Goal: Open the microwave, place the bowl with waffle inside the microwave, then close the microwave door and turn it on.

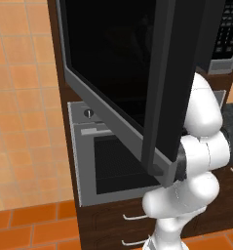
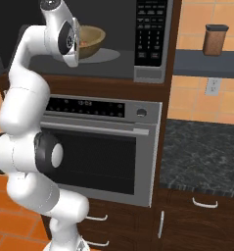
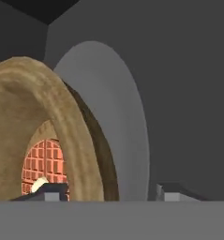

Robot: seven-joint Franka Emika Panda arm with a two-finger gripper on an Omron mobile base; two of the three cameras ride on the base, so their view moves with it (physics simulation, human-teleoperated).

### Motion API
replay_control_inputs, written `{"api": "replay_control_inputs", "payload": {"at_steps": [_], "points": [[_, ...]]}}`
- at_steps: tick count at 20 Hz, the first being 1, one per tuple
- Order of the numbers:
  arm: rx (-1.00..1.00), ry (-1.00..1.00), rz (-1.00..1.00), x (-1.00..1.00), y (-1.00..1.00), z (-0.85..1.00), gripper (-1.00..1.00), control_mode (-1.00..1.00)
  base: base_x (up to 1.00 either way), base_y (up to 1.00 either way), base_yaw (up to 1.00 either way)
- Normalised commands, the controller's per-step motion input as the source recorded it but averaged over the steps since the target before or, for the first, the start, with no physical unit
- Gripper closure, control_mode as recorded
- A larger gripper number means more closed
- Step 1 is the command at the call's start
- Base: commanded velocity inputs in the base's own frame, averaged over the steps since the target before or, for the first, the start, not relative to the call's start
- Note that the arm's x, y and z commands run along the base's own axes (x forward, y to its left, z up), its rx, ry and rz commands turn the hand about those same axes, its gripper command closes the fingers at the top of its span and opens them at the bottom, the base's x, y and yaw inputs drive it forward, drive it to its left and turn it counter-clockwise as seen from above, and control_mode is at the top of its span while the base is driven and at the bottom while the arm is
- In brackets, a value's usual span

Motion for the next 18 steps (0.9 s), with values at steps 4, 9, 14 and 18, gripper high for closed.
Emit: {"api": "replay_control_inputs", "payload": {"at_steps": [4,9,14,18], "points": [[0.0,-0.29,-0.01,-0.9,-0.01,0.13,-1.0,-1.0,0.0,0.0,0.0],[0.0,-0.44,0.0,-0.86,-0.01,0.09,-1.0,-1.0,0.0,0.0,0.0],[0.0,-0.19,0.0,-0.98,0.0,0.02,-1.0,-1.0,0.0,0.0,0.0],[0.0,-0.04,0.01,-1.0,-0.02,0.17,-1.0,-1.0,0.0,0.0,0.0]]}}
